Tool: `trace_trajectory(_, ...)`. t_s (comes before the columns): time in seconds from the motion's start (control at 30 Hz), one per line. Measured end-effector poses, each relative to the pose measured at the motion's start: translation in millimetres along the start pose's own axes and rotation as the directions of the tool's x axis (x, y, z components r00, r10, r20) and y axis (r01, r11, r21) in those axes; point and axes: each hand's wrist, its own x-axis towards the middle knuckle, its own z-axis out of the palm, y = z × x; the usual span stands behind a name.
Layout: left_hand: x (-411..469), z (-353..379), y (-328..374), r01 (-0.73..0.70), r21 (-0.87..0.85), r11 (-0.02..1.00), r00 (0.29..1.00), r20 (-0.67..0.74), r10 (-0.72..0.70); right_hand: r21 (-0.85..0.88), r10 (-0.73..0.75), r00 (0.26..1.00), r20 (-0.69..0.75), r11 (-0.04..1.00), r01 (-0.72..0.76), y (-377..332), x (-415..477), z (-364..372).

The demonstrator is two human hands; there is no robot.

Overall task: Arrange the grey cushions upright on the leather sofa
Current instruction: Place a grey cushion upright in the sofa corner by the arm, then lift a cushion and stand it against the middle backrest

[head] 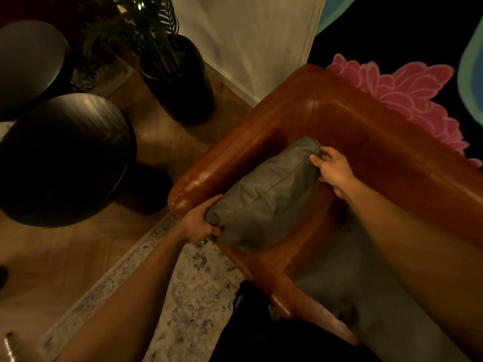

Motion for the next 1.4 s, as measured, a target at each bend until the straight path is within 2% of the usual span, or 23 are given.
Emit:
trace_trajectory(0.23, 0.3, 6.2, -10.3, 0.003, -0.059, 0.998, 1.000, 0.022, -0.002, -0.057, -0.022, 1.000, -0.010, 0.998, 0.022, 4.4, 7.4, 1.2)
trace_trajectory(0.37, 9.2, 1.1, -0.7, 0.032, 0.004, 0.999, 0.999, 0.041, -0.032, -0.070, -0.010, 0.999, 0.030, 0.997, 0.012, -7.7, -1.9, 4.5)
trace_trajectory(0.47, 11.1, -4.8, 7.9, 0.032, 0.131, 0.991, 0.994, 0.095, -0.044, -0.081, -0.007, 0.999, 0.052, 0.997, 0.012, -13.9, -7.5, 6.5)
trace_trajectory(0.6, 9.6, -12.1, 18.8, 0.024, 0.229, 0.973, 0.992, 0.118, -0.053, -0.041, 0.027, 1.000, 0.007, 0.999, -0.027, -9.9, -21.7, -3.1)
trace_trajectory(0.67, 6.1, -16.1, 34.3, 0.003, 0.177, 0.984, 0.996, 0.085, -0.018, -0.023, 0.041, 0.999, -0.024, 0.999, -0.041, -7.0, -31.1, -14.8)
trace_trajectory(0.73, 1.1, -17.8, 58.2, -0.059, 0.103, 0.993, 0.998, -0.012, 0.061, -0.003, 0.043, 0.998, -0.047, 0.999, -0.044, -5.6, -42.2, -30.6)
trace_trajectory(0.83, 3.6, -16.4, 93.2, -0.174, 0.091, 0.981, 0.959, -0.212, 0.190, 0.033, 0.031, 0.997, -0.076, 0.999, -0.028, -8.7, -63.6, -56.2)
trace_trajectory(0.9, 9.6, -11.3, 116.5, -0.250, 0.039, 0.967, 0.934, -0.253, 0.252, 0.072, 0.010, 0.994, -0.106, 0.997, -0.002, -9.6, -82.5, -73.5)
trace_trajectory(0.97, 12.5, -0.7, 138.4, -0.294, -0.077, 0.953, 0.929, -0.258, 0.266, 0.103, -0.013, 0.990, -0.142, 0.994, 0.028, -7.2, -105.7, -90.9)
trace_trajectory(1.07, 10.4, 25.3, 171.9, -0.369, -0.122, 0.921, 0.903, -0.281, 0.325, 0.136, -0.040, 0.980, -0.196, 0.988, 0.068, 5.4, -143.5, -117.1)
trace_trajectory(1.13, 3.5, 51.2, 190.5, -0.408, -0.212, 0.888, 0.899, -0.260, 0.352, 0.168, -0.045, 0.965, -0.258, 0.982, 0.091, 22.7, -171.4, -137.6)
trace_trajectory(1.23, -10.0, 94.0, 205.3, -0.413, -0.306, 0.858, 0.908, -0.204, 0.365, 0.216, -0.026, 0.944, -0.328, 0.971, 0.101, 55.6, -212.6, -165.2)
trace_trajectory(1.4, -48.9, 173.5, 205.4, -0.390, -0.352, 0.851, 0.921, -0.137, 0.365, 0.311, 0.042, 0.915, -0.402, 0.946, 0.094, 124.8, -283.5, -206.8)
